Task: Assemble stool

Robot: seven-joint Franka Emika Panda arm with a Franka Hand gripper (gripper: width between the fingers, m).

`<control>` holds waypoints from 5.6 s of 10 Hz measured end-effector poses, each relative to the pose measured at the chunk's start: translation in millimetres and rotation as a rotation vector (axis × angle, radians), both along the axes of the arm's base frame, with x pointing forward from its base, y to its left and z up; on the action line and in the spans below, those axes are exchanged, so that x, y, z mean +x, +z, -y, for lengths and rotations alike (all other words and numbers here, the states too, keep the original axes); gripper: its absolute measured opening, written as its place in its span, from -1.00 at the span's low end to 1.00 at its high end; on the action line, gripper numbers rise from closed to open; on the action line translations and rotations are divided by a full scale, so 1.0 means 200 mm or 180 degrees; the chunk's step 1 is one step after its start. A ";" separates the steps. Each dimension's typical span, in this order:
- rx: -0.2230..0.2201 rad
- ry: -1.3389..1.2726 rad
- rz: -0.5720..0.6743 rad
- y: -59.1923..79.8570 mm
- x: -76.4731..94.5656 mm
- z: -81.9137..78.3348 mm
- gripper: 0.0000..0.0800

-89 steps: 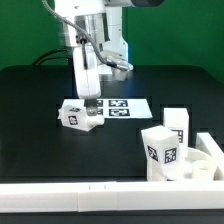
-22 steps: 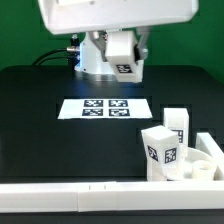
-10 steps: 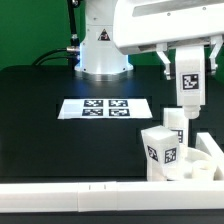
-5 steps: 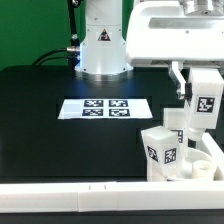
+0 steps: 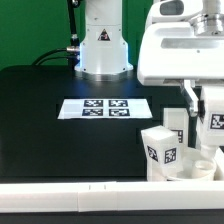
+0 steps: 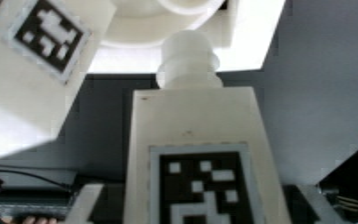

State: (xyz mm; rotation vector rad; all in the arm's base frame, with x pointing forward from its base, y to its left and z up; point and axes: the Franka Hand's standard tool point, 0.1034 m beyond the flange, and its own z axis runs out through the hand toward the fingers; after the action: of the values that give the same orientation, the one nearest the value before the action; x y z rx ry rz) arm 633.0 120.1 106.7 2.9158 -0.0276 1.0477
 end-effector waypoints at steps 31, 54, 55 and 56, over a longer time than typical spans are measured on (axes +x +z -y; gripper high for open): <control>0.0980 -0.1213 -0.1788 -0.13 -0.12 0.03 0.62; 0.3578 -0.6120 -0.1257 -0.19 0.00 0.16 -0.17; 0.3647 -0.6304 -0.1233 -0.19 0.00 0.16 -0.17; 0.3736 -0.6508 -0.1194 -0.19 0.00 0.16 -0.17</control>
Offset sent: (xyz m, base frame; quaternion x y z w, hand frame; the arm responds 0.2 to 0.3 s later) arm -0.0046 -0.0050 -0.0110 0.0003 0.0098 -0.0014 1.0000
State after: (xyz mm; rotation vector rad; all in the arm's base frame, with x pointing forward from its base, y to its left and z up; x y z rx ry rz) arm 634.0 88.8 68.9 1.3899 -3.1511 -0.1195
